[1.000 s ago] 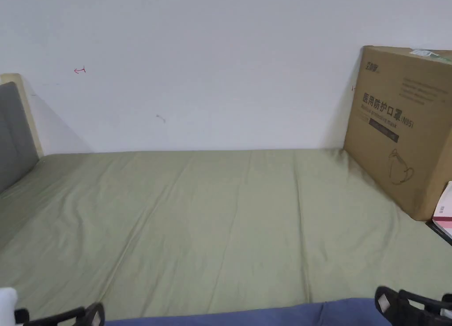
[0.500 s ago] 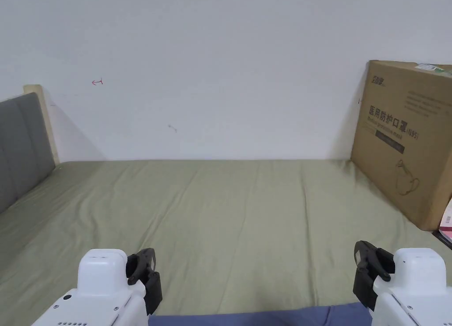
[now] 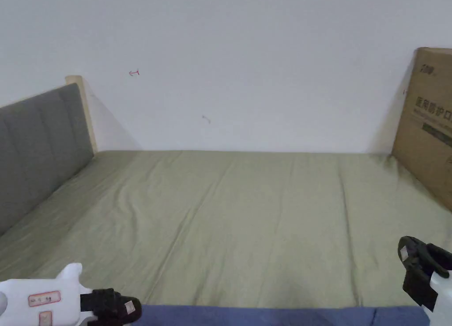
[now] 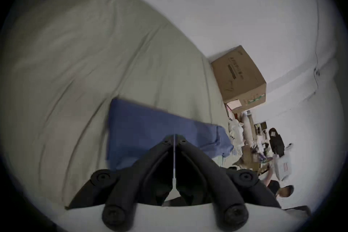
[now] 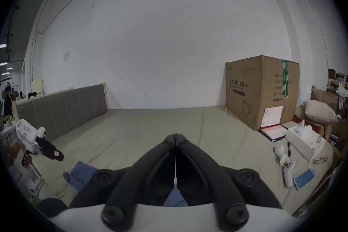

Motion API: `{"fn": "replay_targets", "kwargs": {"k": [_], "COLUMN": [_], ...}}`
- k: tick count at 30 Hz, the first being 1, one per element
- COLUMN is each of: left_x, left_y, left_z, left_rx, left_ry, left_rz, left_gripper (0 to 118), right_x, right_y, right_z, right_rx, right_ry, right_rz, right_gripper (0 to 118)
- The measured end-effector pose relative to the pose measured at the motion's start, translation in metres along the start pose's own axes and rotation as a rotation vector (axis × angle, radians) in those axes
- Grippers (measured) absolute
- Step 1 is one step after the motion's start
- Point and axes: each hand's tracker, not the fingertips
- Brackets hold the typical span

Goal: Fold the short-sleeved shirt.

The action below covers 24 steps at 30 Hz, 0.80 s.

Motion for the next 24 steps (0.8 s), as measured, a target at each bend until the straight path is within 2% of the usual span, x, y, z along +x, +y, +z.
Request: {"fn": "replay_targets", "kwargs": {"k": [1, 2, 3, 5, 6, 7, 9, 10, 13, 14, 19, 21, 22, 23, 24], "left_x": [-0.016, -0.024, -0.036, -0.055, -0.052, -0.057, -0.066, -0.102, -0.125, -0.108, -0.106, -0.098, -0.099, -0.102, -0.108], "left_y": [0.001, -0.005, -0.007, -0.008, -0.018, -0.019, -0.022, 0.002, 0.008, -0.006, -0.015, -0.017, -0.013, -0.012, -0.013], "left_z": [-0.002, -0.002, -0.005, -0.012, -0.016, -0.022, -0.028, -0.032, -0.05, -0.06, -0.106, -0.117, -0.117, -0.118, -0.123], "left_rx": [-0.004, -0.001, 0.008, 0.013, 0.01, 0.0, 0.027, 0.024, 0.006, -0.016, -0.072, -0.087, -0.051, -0.016, -0.002], "left_ry": [0.042, 0.047, 0.043, -0.006, -0.024, -0.047, -0.091, -0.079, -0.097, -0.139, -0.428, -0.386, -0.349, -0.306, -0.21], "left_rz": [0.029, 0.046, 0.072, 0.13, 0.159, 0.169, 0.198, 0.198, 0.206, 0.224, 0.32, 0.245, 0.188, 0.179, 0.204], "left_gripper": [7, 17, 44, 105, 118, 115, 117, 118, 118, 118, 118, 116, 106, 79, 13], "right_x": [-0.002, -0.004, -0.005, -0.006, -0.005, -0.005, -0.003, -0.001, 0.004, 0.005, 0.013, 0.016, 0.016, 0.017, 0.018], "right_y": [-0.002, -0.004, -0.006, -0.008, -0.008, -0.008, -0.008, -0.008, -0.009, -0.009, -0.009, -0.008, -0.007, -0.006, -0.006], "right_z": [-0.001, -0.002, -0.001, -0.002, -0.004, -0.002, -0.005, -0.006, -0.004, -0.004, -0.001, 0.0, 0.0, 0.001, 0.001], "right_rx": [-0.014, -0.027, -0.041, -0.058, -0.068, -0.076, -0.095, -0.103, -0.122, -0.128, -0.171, -0.181, -0.185, -0.188, -0.191], "right_ry": [0.001, 0.006, 0.015, 0.016, 0.018, 0.019, 0.017, 0.015, -0.001, -0.005, -0.031, -0.033, -0.033, -0.032, -0.03], "right_rz": [0.024, 0.049, 0.066, 0.076, 0.078, 0.078, 0.074, 0.07, 0.065, 0.063, 0.06, 0.058, 0.058, 0.057, 0.054], "right_gripper": [0, 0, 0, 0, 0, 0, 0, 0, 0, 0, 0, 0, 0, 0, 0]}}
